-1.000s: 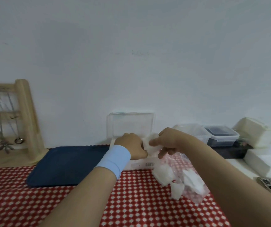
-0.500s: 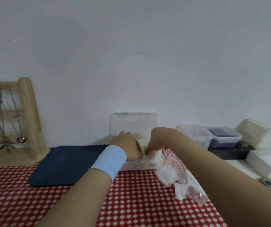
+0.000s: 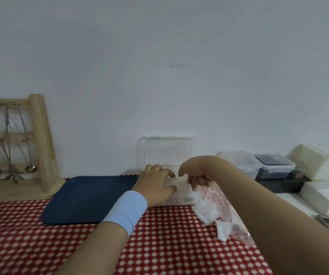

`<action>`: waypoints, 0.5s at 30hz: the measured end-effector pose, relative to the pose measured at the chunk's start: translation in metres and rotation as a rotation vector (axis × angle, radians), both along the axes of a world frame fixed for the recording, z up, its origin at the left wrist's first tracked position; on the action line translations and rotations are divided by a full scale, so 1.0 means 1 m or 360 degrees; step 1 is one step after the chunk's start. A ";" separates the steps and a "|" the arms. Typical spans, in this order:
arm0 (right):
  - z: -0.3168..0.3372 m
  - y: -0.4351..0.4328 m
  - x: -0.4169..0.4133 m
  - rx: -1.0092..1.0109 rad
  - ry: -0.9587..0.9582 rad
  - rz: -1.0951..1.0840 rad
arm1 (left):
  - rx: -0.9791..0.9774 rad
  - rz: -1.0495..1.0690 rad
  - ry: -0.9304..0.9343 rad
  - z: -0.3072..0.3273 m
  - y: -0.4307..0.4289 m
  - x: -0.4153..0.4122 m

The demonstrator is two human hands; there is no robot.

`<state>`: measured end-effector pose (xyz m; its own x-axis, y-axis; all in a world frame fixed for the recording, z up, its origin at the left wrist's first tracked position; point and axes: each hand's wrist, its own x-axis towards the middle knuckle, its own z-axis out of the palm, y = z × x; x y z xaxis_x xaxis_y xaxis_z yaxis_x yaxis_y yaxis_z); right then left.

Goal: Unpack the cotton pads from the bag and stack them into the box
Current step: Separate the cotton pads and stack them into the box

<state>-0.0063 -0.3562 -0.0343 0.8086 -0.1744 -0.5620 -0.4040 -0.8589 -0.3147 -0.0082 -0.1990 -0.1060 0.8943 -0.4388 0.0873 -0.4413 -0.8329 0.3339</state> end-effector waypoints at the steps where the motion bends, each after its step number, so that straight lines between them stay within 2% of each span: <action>1: 0.000 0.000 -0.001 0.0022 0.0007 -0.0026 | 0.0008 0.0000 -0.0004 -0.002 -0.001 0.000; 7: 0.003 -0.007 -0.017 0.0063 -0.0092 -0.0038 | 0.0060 0.0009 0.0004 0.009 -0.003 -0.003; 11: 0.022 -0.025 -0.025 0.0289 -0.0529 -0.0131 | 0.0127 0.0007 -0.0121 0.013 -0.002 -0.002; 13: 0.020 -0.027 -0.029 0.0171 -0.0786 0.0002 | 0.0282 -0.0015 -0.0036 0.010 -0.006 -0.001; 15: 0.003 -0.025 -0.036 -0.0099 -0.0853 0.0350 | 0.0431 -0.0027 0.0040 0.004 -0.014 -0.002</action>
